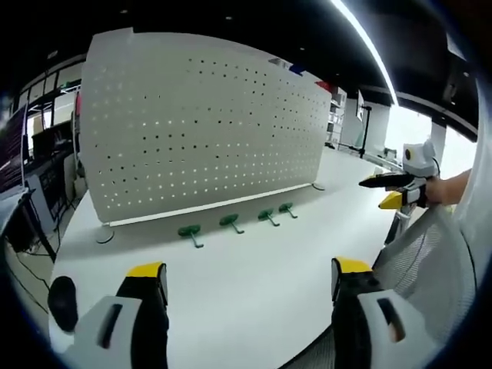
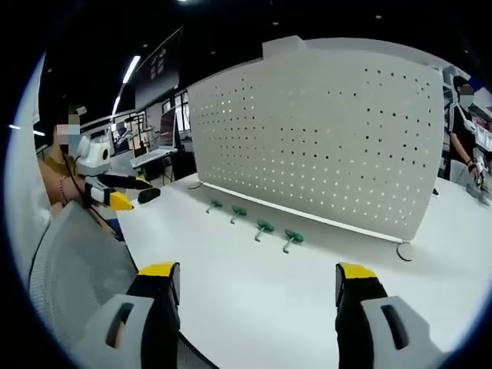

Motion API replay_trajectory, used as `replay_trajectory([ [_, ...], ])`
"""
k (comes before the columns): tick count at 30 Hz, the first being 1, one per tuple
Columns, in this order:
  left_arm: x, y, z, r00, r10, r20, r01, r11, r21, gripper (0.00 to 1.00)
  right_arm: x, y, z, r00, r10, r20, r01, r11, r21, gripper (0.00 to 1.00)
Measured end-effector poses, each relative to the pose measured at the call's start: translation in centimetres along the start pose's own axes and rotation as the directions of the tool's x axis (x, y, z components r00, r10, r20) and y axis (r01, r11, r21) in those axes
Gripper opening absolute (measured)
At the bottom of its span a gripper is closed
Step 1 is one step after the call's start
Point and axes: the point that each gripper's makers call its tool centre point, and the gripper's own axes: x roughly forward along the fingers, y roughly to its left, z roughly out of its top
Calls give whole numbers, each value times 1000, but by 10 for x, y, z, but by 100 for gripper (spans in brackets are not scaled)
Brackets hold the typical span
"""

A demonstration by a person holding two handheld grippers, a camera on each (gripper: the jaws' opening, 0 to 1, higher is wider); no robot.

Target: Insert the hook assembly into the mounting plate slot until the hook locks in place.

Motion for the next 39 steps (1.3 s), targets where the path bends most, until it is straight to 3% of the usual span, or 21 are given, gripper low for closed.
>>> replay_trajectory([
  [12,14,18,1,997,-50,-64,55,996,71,89,4,1,7,1000,11,11,-11,1000,-5,80],
  [18,25,18,4,991,-94,-98,107,984,142,89,5,2,8,1000,14,12,-14,1000,-8,80],
  [21,31,17,8,988,-114,-107,129,982,139,89,5,3,8,1000,16,11,-16,1000,-9,80],
  [24,37,19,9,982,-131,-136,157,967,199,89,4,4,8,1000,18,10,-18,1000,-12,79],
  [39,58,32,10,950,-184,-252,257,920,295,89,5,5,7,1000,27,4,-27,1000,-15,79],
])
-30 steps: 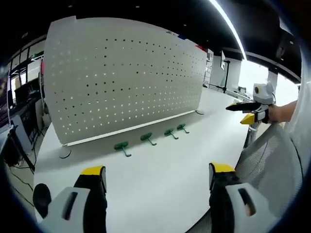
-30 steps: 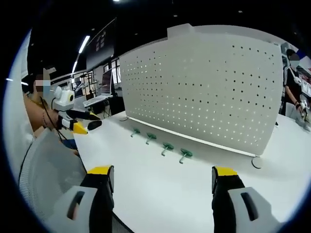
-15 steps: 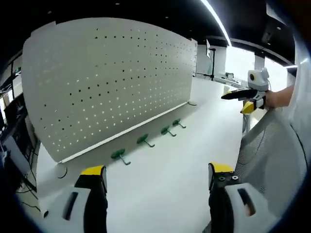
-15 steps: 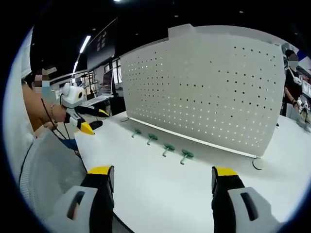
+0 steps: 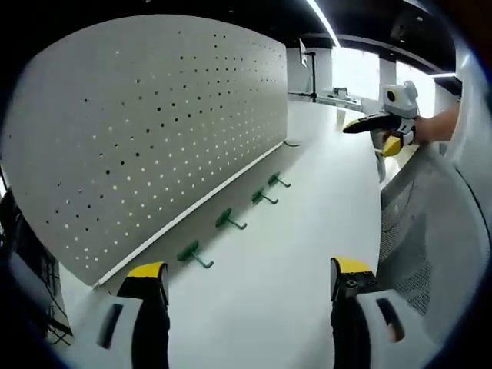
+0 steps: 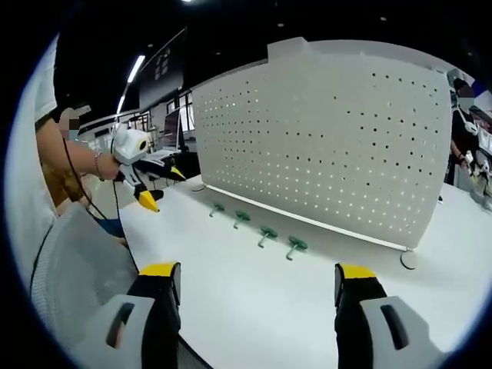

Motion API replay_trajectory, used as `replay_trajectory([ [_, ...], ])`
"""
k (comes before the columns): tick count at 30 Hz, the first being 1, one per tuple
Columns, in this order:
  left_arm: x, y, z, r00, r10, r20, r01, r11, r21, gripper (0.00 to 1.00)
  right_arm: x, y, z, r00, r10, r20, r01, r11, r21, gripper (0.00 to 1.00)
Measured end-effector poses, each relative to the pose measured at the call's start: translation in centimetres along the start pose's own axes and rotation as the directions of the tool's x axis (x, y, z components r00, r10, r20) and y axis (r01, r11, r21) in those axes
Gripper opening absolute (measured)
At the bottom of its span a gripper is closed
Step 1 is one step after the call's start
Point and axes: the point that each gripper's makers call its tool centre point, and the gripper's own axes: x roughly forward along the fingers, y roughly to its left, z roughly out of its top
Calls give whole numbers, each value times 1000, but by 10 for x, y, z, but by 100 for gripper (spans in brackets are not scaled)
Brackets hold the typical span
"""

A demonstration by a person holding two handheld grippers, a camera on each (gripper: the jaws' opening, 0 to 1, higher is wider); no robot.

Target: Insert the hook assembly into the mounting plate slot until the hook locks in place.

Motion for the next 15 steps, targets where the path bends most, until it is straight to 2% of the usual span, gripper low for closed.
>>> replay_trajectory([
  [5,5,7,-4,999,-14,-29,14,1000,12,89,1,1,1,1000,7,-1,-7,1000,-9,79],
  [8,7,10,-8,998,-23,-61,26,999,44,89,2,1,3,1000,7,-1,-7,1000,-10,79],
  [15,14,21,-8,995,-39,-90,45,997,64,90,5,1,3,1000,9,-12,-9,1000,-13,79],
])
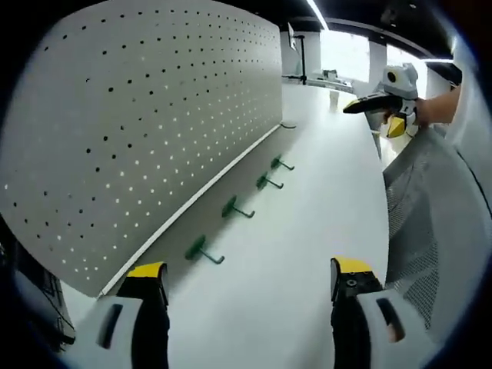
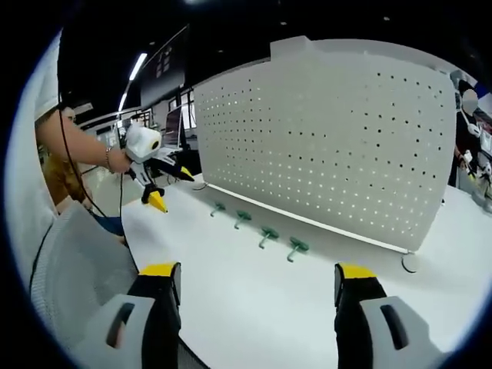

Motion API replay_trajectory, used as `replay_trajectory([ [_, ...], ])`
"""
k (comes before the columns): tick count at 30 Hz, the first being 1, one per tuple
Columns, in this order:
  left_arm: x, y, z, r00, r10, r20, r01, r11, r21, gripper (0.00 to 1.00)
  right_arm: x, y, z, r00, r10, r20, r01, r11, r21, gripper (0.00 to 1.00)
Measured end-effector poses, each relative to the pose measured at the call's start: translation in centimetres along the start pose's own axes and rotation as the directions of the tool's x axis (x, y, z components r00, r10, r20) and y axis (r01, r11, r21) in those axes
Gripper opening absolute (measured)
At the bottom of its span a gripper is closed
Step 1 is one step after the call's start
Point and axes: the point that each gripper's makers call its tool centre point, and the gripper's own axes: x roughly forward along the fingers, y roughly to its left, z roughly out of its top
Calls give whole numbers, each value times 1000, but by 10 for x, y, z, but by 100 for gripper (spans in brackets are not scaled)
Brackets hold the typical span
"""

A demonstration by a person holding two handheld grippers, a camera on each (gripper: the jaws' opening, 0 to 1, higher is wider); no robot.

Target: Insert the hook assembly into the mounting plate slot until the hook locks in place.

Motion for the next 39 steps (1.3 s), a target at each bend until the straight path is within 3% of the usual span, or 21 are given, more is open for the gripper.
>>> replay_trajectory([
  [19,21,22,1,994,-75,-78,82,993,88,88,3,-3,-5,1000,6,-22,-6,1000,9,79],
  [39,44,39,-14,968,-145,-204,177,972,152,85,5,-5,-6,999,19,-34,-19,1000,12,77],
])
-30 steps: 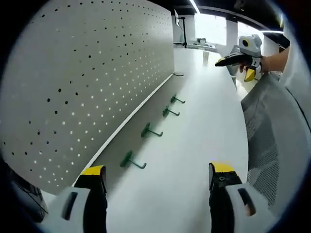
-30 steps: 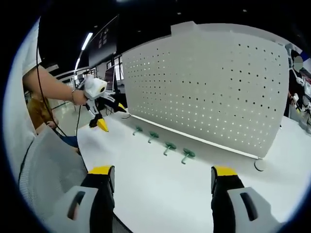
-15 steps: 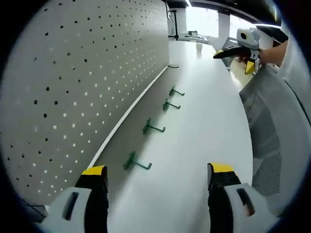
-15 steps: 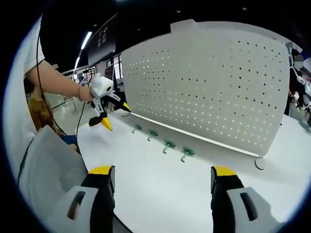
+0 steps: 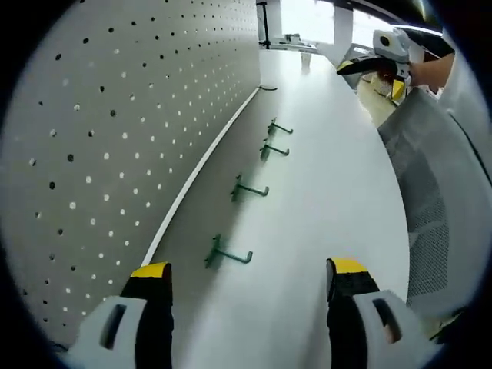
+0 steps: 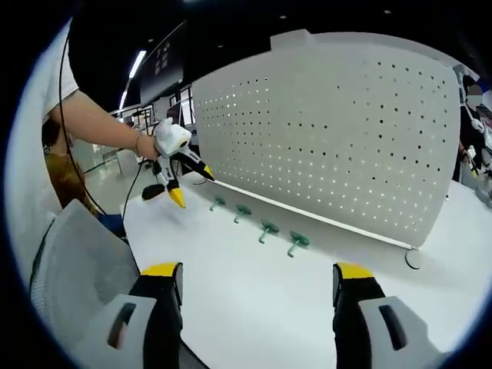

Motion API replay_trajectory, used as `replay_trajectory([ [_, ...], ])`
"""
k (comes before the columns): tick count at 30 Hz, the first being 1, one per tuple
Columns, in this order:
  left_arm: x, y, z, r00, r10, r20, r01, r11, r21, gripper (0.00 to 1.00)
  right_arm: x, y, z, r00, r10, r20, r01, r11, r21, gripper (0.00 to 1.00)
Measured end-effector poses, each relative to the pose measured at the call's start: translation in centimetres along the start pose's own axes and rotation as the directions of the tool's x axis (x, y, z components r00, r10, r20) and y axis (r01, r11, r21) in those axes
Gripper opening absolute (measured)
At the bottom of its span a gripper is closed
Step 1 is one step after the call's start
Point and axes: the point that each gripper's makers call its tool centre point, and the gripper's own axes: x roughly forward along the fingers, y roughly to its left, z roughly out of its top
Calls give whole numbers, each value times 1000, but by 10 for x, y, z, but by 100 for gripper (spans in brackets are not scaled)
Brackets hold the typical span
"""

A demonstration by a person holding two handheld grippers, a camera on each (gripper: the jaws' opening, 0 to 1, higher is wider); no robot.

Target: Insert the hook assembly into the mounting plate slot until the hook locks in place.

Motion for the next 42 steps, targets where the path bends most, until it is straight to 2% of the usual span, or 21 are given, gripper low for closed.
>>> replay_trajectory([
  [7,7,2,-4,998,-27,-49,31,997,70,84,-2,-2,-2,1000,-4,-3,4,1000,7,77],
  [12,14,5,-3,997,-39,-67,45,995,92,84,-3,-2,-5,1000,-5,-10,5,1000,12,77],
  [17,21,4,-7,991,-60,-117,76,987,142,84,-3,-1,-8,1000,-7,-13,7,1000,20,76],
  [24,32,5,-12,984,-81,-157,109,978,178,83,-4,0,-11,1000,-7,-21,8,1000,26,76],
  [34,42,4,-19,974,-105,-201,148,965,216,81,-4,-2,-13,1000,-11,-25,12,999,36,76],
  [42,44,1,-20,969,-135,-208,176,965,197,79,-4,-1,-15,1000,-9,-24,10,999,45,76],
])
